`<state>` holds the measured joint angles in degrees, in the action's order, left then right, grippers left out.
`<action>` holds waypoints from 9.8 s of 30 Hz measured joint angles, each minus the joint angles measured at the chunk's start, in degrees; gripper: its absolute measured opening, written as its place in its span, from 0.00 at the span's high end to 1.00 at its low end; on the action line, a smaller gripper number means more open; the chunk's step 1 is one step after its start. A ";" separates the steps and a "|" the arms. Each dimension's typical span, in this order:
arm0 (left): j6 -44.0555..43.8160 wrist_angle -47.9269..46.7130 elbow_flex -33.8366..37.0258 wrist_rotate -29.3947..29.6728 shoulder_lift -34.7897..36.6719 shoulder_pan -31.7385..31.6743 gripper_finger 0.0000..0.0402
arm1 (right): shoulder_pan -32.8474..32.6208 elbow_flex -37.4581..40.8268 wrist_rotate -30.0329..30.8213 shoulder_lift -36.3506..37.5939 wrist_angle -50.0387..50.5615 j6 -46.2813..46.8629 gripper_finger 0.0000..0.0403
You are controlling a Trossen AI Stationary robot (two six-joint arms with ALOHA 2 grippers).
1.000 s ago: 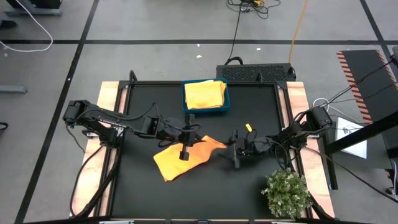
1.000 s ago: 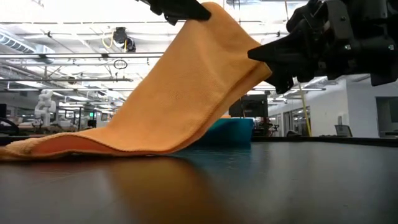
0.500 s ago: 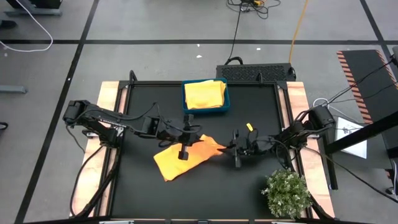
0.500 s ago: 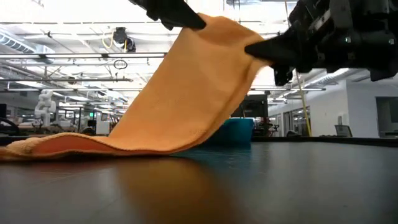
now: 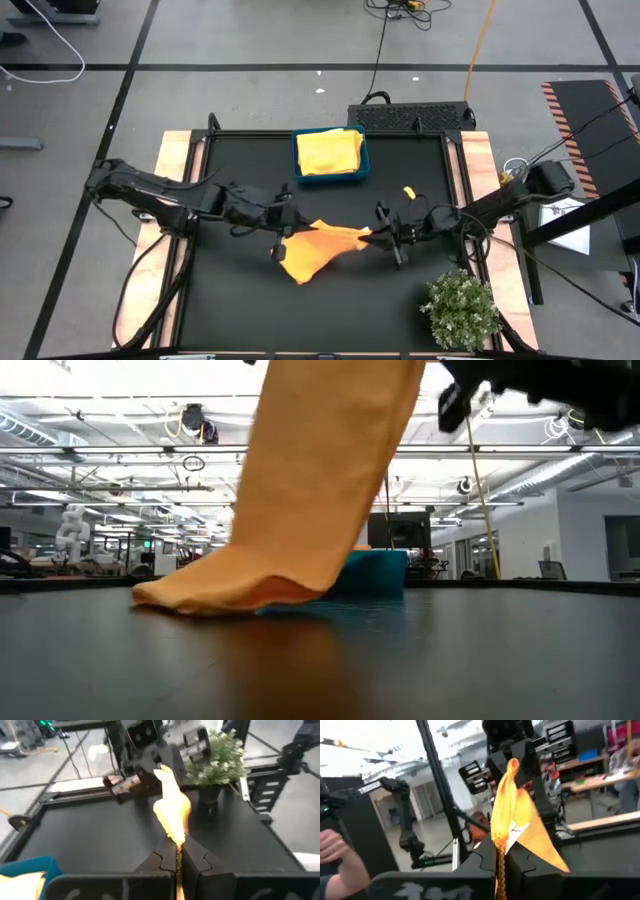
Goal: Fold microfiber towels
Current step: Fold the orange microfiber towel, then fold the folded orange microfiber towel
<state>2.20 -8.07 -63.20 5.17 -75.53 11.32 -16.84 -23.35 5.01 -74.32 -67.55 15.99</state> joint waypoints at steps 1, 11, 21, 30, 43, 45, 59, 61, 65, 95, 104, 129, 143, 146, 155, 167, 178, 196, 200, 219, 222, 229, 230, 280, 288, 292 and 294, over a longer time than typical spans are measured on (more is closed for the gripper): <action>-0.61 -0.75 0.02 -0.02 0.70 0.52 0.99 | -0.04 -1.66 -0.26 1.34 4.48 0.46 1.00; -4.95 -0.84 0.02 1.38 4.37 8.90 0.99 | -3.28 -22.81 -3.79 3.94 40.33 0.93 1.00; -4.10 -1.52 -3.50 7.33 8.20 17.62 0.99 | -5.14 -30.68 -3.25 3.67 42.47 1.30 1.00; -14.03 -5.15 -3.88 6.89 8.55 18.99 0.99 | -5.03 -30.97 -8.33 3.88 44.29 9.77 0.99; -10.36 -25.56 -0.28 16.88 8.21 10.17 0.97 | 5.87 -29.32 1.26 4.02 60.52 7.98 0.99; -8.52 -23.71 2.19 18.27 8.22 8.18 0.97 | 7.77 -27.87 2.19 4.02 59.74 6.35 0.99; -5.34 2.94 19.69 12.71 8.15 -3.57 0.98 | 13.62 -11.24 -3.11 3.04 38.48 2.19 0.96; -5.34 5.32 21.15 12.81 8.09 -4.07 0.98 | 13.60 -9.64 -5.16 2.09 34.65 2.68 0.93; -5.47 7.35 21.90 12.85 8.09 -4.52 0.99 | 13.40 -8.79 -5.27 -0.19 33.41 2.93 0.87; 0.24 12.89 21.99 28.81 1.12 7.87 1.00 | 9.98 -8.83 -7.58 -10.04 22.97 -3.34 0.68; -2.75 27.35 27.08 46.51 -5.42 22.55 1.00 | 7.67 -8.85 -5.05 -10.04 23.15 -4.76 0.68; 5.11 52.70 30.47 47.33 -17.01 21.14 1.00 | 6.36 -11.76 -5.05 -17.59 22.16 -6.66 0.68; 3.08 48.51 30.32 28.13 -13.46 3.91 1.00 | 6.25 -17.84 1.40 -22.74 24.63 -10.77 0.56; 1.57 45.89 30.32 25.17 -13.44 0.11 1.00 | 6.22 -17.86 4.11 -20.90 26.62 -12.54 0.55; -4.50 40.26 30.34 12.85 -13.46 -10.35 0.97 | 5.82 -17.88 3.89 -18.98 29.71 -13.10 0.58; -5.41 28.13 27.91 8.22 -6.58 -13.65 0.45 | 5.86 -17.86 3.93 -18.98 31.01 -12.19 0.58; -12.31 21.18 26.99 7.19 -4.37 7.95 0.45 | 5.87 -17.84 1.83 -19.54 39.28 -10.60 0.58; -20.58 23.09 26.98 18.66 -18.93 27.65 0.64 | 8.40 -25.50 -0.67 -31.55 44.00 -12.39 0.58; -19.24 21.35 26.73 21.74 -19.01 30.83 0.64 | 9.49 -25.99 -0.61 -31.63 43.77 -12.58 0.58; -35.84 -1.23 22.38 28.09 -22.62 30.39 0.64 | 12.07 -25.99 -0.26 -31.63 51.62 -10.66 0.58; -36.39 -3.43 22.36 26.68 -22.42 31.16 0.64 | 12.07 -26.08 -0.17 -31.56 54.13 -9.77 0.58; -41.00 -15.33 22.50 23.04 -17.59 34.29 0.64 | 10.09 -26.19 -0.01 -29.72 61.92 -7.02 0.58; -41.65 -17.37 22.63 22.59 -16.42 34.85 0.64 | 9.64 -26.15 -0.13 -28.96 62.96 -6.81 0.58; -42.09 -11.01 22.70 12.28 -15.59 37.18 0.64 | 5.88 -26.14 2.48 -25.31 75.78 -1.62 0.58; -50.44 -28.52 22.86 12.67 -9.07 38.75 0.64 | 5.85 -25.81 2.18 -21.20 81.93 -0.74 0.58; -53.29 -31.95 22.86 14.17 -8.06 38.74 0.64 | 5.86 -25.69 2.29 -18.32 84.14 0.07 0.58; -53.13 -30.69 22.86 15.51 -7.91 38.74 0.64 | 5.51 -25.70 2.28 -17.20 83.86 0.07 0.58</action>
<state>-50.93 -38.77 -40.34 20.68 -83.44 50.06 -11.33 -49.06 7.29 -91.52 16.30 16.05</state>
